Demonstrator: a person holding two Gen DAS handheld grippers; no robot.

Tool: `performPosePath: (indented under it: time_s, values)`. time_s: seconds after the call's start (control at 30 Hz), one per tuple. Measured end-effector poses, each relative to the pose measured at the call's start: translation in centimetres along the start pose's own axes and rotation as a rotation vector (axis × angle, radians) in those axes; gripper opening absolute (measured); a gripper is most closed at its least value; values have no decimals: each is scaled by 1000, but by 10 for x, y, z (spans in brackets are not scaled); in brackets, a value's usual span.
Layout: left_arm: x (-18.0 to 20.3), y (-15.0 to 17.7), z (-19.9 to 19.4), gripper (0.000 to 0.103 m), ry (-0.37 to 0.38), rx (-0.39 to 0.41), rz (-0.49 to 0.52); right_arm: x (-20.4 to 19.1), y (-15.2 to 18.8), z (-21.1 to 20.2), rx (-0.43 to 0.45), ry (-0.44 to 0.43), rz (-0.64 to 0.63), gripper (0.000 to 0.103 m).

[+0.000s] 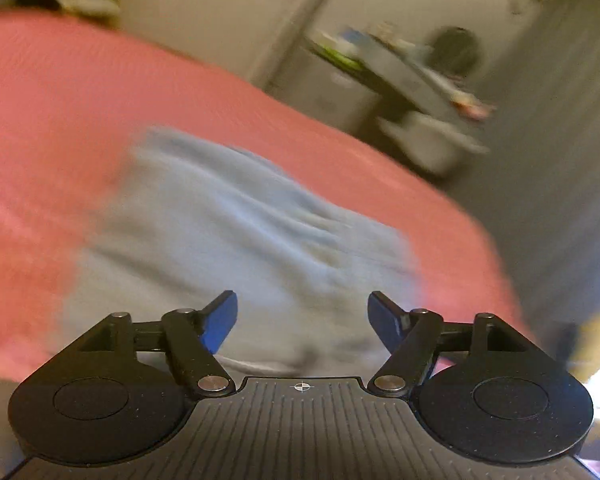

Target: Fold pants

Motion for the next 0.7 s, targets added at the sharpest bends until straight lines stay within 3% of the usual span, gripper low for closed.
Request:
performPosePath:
  time_s: [0.13,0.23,0.3,0.47,0.6,0.7]
  values:
    - [-40,13,3,79,-184,1,-50,16,-13,-14,-2,-201,254,79]
    - [-62,25,13,77,-304,-28,-88,15,-12,-8,-92,-350,400,79]
    - [-64,24,15,78,-282,-29,-108,8,-9,4,-173,-395,429,79]
    - [-69,21,9,78,-270,3,-132,-18,1,48,-321,-364,378,87]
    - [-71,23,10,78,-263,11,-164,-47,9,74,-441,-463,387,95]
    - [-72,24,7,78,-252,32,-189,-63,15,86,-457,-455,337,98]
Point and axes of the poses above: each gripper's, at about its wrist camera, not at the fingertips, and z roughly the way its jaws point, x to its right, y to its underside, the point moved 8 cm from there along z, roughly the way its jaws point, and after that the axes turned 8 degrees about z, right-handed, at the moved point
